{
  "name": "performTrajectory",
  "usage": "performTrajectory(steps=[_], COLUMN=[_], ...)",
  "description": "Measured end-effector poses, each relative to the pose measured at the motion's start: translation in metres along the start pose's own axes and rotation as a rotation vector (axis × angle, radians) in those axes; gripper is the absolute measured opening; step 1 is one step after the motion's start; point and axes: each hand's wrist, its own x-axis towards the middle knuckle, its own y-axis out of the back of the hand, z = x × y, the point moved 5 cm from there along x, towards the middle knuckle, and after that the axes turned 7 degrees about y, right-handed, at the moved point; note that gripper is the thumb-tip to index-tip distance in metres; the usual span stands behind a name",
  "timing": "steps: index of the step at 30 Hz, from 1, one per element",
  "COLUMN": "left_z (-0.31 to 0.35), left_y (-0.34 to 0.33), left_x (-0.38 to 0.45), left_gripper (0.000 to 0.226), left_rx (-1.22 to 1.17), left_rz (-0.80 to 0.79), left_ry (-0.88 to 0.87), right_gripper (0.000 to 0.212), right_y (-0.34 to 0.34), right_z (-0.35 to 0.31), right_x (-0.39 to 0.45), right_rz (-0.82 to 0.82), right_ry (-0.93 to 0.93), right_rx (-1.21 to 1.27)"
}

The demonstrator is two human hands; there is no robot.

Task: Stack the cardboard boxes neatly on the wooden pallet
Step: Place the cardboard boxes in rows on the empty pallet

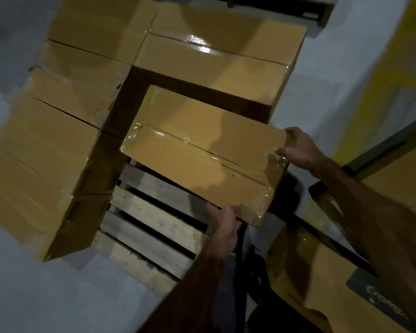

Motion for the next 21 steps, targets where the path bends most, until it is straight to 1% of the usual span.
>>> performTrajectory(steps=[2, 4, 6, 9, 10, 12, 14, 15, 18, 21], left_z=[0.006, 0.012, 0.018, 0.026, 0.028, 0.031, 0.035, 0.037, 0.046, 0.056], left_y=[-0.004, -0.007, -0.009, -0.011, -0.011, -0.011, -0.013, -0.013, -0.012, -0.011], left_x=[0.01, 0.016, 0.02, 0.026, 0.029, 0.036, 0.041, 0.045, 0.051, 0.054], left_gripper=[0.074, 0.078, 0.076, 0.074, 0.078, 0.088, 0.094, 0.093, 0.086, 0.088], left_rx=[0.026, 0.068, 0.086, 0.07, 0.068, 0.08, 0.089, 0.095, 0.128, 0.141], left_rz=[-0.011, 0.0, 0.006, 0.011, 0.015, 0.018, 0.016, 0.032, 0.08, 0.087], left_ry=[0.021, 0.043, 0.03, 0.012, 0.016, 0.027, 0.036, 0.034, 0.018, 0.006], right_gripper=[0.077, 0.078, 0.079, 0.096, 0.099, 0.096, 0.082, 0.08, 0.082, 0.084], right_y=[-0.006, -0.009, -0.011, -0.022, -0.025, -0.024, -0.019, -0.019, -0.022, -0.026], right_z=[0.007, 0.01, 0.017, 0.082, 0.087, 0.06, 0.01, -0.002, -0.007, -0.01], right_x=[0.01, 0.016, 0.026, 0.079, 0.086, 0.075, 0.046, 0.04, 0.042, 0.046], right_rz=[-0.007, -0.017, -0.017, -0.018, -0.018, -0.01, 0.039, 0.056, 0.077, 0.069], right_ry=[-0.009, -0.03, -0.015, 0.053, 0.066, 0.075, 0.075, 0.066, 0.069, 0.08], right_rx=[-0.03, -0.055, -0.074, -0.076, -0.066, -0.074, -0.113, -0.123, -0.114, -0.063])
